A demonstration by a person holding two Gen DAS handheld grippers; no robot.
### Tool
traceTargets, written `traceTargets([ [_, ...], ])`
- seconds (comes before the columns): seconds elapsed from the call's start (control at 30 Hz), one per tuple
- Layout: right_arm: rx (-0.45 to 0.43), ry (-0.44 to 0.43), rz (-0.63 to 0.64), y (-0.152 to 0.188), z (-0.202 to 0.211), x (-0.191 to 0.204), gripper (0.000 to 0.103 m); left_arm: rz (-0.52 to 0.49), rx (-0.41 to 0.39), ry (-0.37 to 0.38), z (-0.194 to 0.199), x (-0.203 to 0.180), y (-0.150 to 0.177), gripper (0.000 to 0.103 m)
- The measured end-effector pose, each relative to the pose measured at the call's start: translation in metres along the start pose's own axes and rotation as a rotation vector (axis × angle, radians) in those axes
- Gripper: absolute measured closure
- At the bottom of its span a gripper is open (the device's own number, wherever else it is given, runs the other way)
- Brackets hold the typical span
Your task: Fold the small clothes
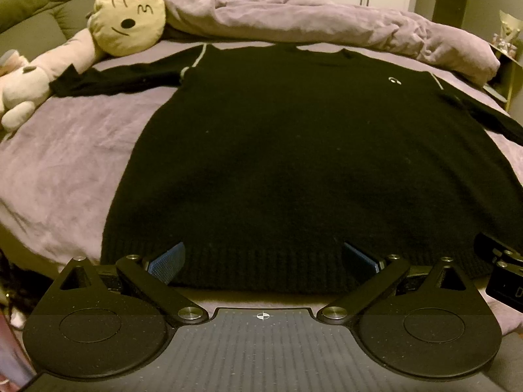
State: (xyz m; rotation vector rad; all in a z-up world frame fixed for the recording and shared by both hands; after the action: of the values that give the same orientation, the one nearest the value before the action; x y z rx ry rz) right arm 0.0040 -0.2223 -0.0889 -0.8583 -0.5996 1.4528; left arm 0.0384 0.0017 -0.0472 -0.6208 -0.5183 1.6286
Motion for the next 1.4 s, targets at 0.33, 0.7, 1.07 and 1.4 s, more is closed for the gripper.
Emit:
traceTargets([
  [0.33,0.009,0.002,-0.013,0.004,-0.004,-0.005,0.004,0.009,0.006,0.005,0.000,-0.001,0.003,0.000],
  [0.7,0.020,-0.002,-0.024,0.005,-0.007,-0.005,0.004,0.019,0.016,0.009,0.000,-0.001,0.001,0.000],
  [1.07,0.026,-0.007,-0.034,0.007,-0.010,-0.006,0.004,0.029,0.022,0.010,-0.002,-0.001,0.001,0.000],
  [1.4,0.035,-0.006,-0.053,0.009,-0.014,-0.008,0.004,0.032,0.015,0.018,-0.001,0.001,0.001,0.000],
])
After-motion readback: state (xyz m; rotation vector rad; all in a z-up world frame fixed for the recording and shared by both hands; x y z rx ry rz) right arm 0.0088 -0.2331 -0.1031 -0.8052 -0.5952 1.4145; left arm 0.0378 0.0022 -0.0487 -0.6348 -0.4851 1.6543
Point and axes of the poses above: each gripper's, at about its wrist camera, not at the fingertips, and z roughly against the way its jaws point, x to its left, y to its underside, the point moved 6 cm from there along -z, roughly the way its jaws point, and after that the axes turned 8 degrees about z, right-handed, at the moved point
